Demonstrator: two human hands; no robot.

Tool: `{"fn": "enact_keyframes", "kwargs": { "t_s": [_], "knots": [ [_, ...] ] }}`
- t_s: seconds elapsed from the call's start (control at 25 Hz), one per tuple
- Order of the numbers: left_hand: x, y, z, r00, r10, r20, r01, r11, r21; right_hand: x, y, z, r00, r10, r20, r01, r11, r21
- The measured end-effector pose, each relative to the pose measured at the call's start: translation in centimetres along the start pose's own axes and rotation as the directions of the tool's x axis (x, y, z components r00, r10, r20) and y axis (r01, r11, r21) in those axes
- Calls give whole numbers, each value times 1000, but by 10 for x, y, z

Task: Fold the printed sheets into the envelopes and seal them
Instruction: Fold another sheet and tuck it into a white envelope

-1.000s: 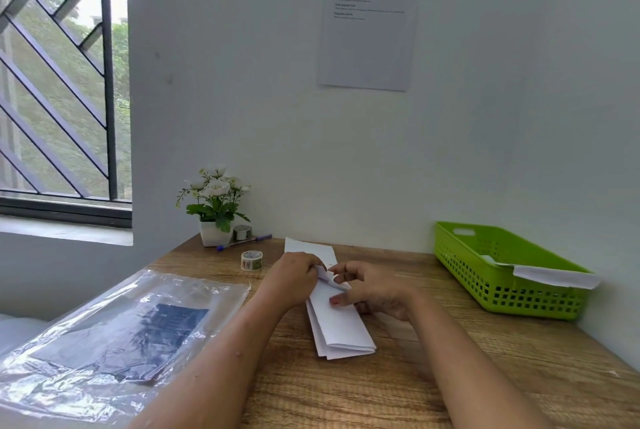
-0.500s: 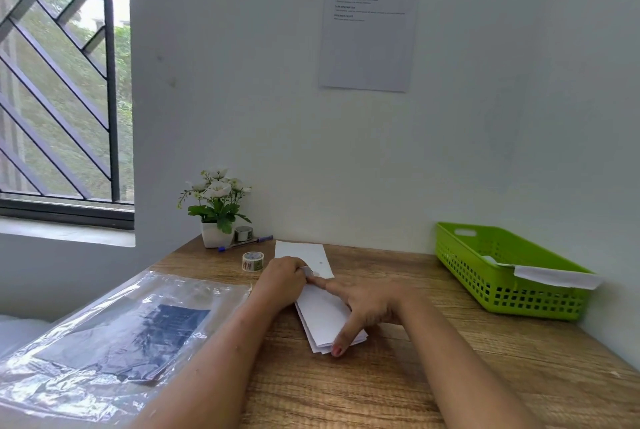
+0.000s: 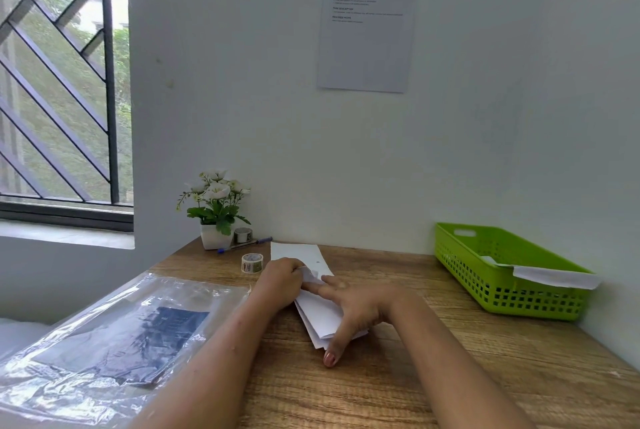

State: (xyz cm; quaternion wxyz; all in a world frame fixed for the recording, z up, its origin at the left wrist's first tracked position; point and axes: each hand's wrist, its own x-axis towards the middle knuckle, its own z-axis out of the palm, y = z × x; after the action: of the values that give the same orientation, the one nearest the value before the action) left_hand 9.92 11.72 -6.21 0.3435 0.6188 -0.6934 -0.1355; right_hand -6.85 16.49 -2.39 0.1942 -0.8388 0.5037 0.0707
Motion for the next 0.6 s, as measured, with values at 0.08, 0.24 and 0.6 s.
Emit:
{"fn": "enact_keyframes", "kwargs": {
  "t_s": [0.08, 0.24, 0.6],
  "knots": [
    [0, -1, 0, 1000, -3, -7, 2, 1000, -8, -1, -3, 0, 1000, 5, -6, -5, 1000, -5],
    [-1, 0, -1, 1000, 4, 0, -4, 1000, -3, 2, 1, 1, 998, 9, -61, -9, 1000, 0],
    [-5, 9, -2, 987, 133, 88, -138, 989, 48, 11, 11, 3, 960, -7, -281, 20, 999, 42]
  ]
}}
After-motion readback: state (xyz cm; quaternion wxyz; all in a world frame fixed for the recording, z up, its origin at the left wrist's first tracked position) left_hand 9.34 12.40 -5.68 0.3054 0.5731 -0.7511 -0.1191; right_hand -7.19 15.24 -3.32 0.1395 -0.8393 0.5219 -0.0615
